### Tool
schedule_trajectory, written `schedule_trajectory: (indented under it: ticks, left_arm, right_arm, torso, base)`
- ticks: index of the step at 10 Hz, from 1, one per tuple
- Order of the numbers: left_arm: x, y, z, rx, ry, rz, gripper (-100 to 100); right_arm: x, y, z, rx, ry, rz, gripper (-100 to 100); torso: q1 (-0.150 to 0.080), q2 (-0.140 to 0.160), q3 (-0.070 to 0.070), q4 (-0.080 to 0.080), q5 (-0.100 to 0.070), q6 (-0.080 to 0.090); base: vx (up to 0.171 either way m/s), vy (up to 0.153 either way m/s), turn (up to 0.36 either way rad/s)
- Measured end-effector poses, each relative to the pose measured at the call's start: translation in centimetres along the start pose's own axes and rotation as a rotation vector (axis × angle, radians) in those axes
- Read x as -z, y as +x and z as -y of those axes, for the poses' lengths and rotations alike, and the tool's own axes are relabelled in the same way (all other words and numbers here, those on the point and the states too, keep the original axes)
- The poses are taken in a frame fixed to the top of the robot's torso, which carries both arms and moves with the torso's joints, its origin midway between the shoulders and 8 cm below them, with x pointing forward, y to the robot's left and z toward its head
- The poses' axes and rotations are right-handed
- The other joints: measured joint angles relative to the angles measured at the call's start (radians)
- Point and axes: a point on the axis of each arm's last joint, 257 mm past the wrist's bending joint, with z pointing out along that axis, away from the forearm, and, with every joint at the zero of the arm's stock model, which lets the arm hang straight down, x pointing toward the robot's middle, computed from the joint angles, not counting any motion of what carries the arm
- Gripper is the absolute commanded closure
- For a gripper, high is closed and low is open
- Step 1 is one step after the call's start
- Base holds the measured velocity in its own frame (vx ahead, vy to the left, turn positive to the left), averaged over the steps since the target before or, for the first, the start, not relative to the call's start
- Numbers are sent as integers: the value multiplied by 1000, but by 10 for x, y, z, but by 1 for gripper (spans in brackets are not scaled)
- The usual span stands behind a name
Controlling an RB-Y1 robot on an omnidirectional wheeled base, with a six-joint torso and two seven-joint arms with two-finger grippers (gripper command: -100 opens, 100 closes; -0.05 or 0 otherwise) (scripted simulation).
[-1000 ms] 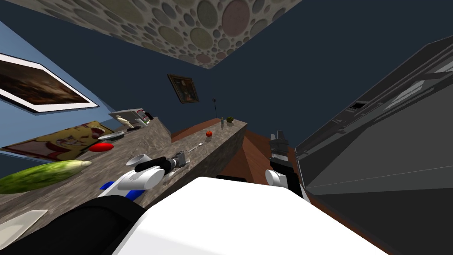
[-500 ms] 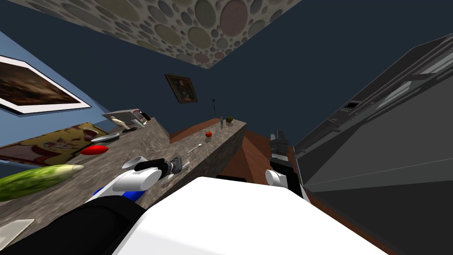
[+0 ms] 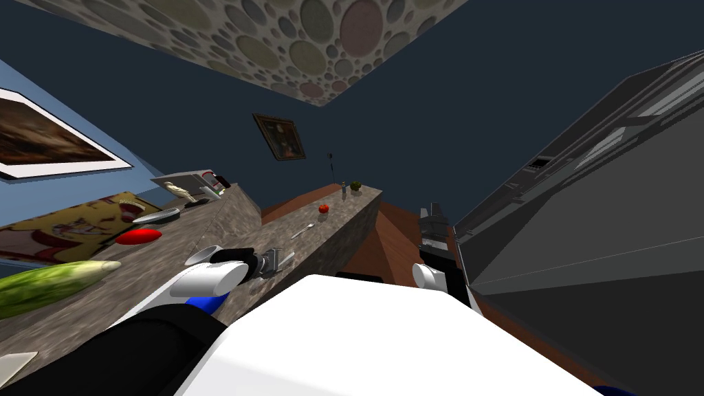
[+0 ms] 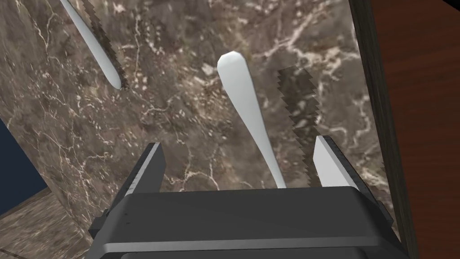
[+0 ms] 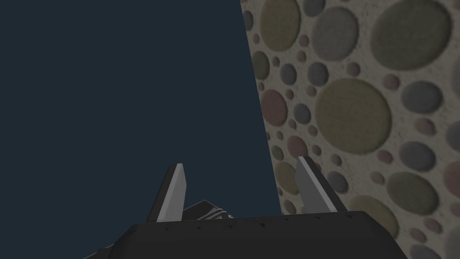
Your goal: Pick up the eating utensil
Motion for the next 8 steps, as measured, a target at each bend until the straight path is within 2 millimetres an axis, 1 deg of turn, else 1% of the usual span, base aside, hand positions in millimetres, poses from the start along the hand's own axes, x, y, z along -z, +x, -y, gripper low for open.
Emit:
schedule_trajectory:
  ticks: [3, 4, 8]
  left_arm:
    - [1, -20, -18, 7, -82, 54, -100]
    - [2, -23, -23, 8, -100, 66, -100]
    - [10, -50, -45, 16, -205, 144, -100]
  right_arm:
    - [0, 0, 0, 0, 0, 0, 0]
    - [0, 0, 0, 0, 0, 0, 0]
    - [0, 0, 0, 0, 0, 0, 0]
  torso:
    - [0, 0, 0, 0, 0, 0]
    - [0, 0, 0, 0, 0, 0]
    - [0, 1, 0, 0, 0, 0]
  base:
    - [-2, 19, -30]
    - [-4, 19, -40]
    - [-14, 15, -46]
